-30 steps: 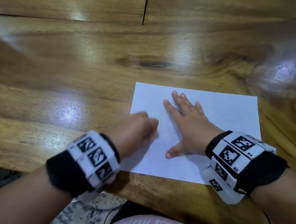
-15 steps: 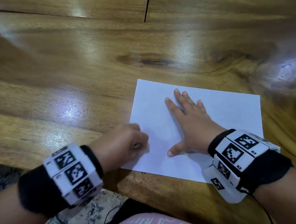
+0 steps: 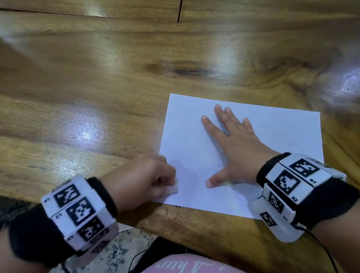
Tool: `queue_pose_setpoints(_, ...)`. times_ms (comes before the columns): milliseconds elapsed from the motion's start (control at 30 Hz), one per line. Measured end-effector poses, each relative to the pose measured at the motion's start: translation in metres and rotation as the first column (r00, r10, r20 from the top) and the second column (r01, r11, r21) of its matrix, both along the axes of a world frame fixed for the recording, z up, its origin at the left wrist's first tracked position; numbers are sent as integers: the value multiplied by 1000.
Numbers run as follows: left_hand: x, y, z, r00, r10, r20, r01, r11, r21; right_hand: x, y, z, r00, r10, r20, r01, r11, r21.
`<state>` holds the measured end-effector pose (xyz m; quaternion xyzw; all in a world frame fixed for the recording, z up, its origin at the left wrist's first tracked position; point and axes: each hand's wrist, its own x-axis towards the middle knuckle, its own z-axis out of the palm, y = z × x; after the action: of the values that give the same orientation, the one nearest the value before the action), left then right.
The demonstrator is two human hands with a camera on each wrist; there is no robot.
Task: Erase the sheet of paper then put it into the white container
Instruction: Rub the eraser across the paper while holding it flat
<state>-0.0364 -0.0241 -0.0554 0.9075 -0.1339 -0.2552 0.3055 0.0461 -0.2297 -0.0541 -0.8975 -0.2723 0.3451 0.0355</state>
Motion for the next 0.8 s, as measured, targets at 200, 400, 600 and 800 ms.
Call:
queue_pose_setpoints(200, 35, -9, 2, 962, 153, 226, -168, 985, 48, -2, 3, -4, 999, 20, 26, -20, 1000, -15)
queue_pose_setpoints(400, 3, -10, -5, 990, 14, 140, -10, 999, -33, -1, 2, -5, 999, 24, 24, -23, 999, -30)
queue_pose_setpoints(600, 22, -19, 4, 995, 31, 91, -32, 999, 12, -1, 3, -5, 999, 22, 28, -21, 999, -33)
queue_pose_setpoints(800, 35, -33, 3, 983, 38, 180, -56, 994, 92, -2, 2, -5, 999, 23, 25, -22, 1000, -19)
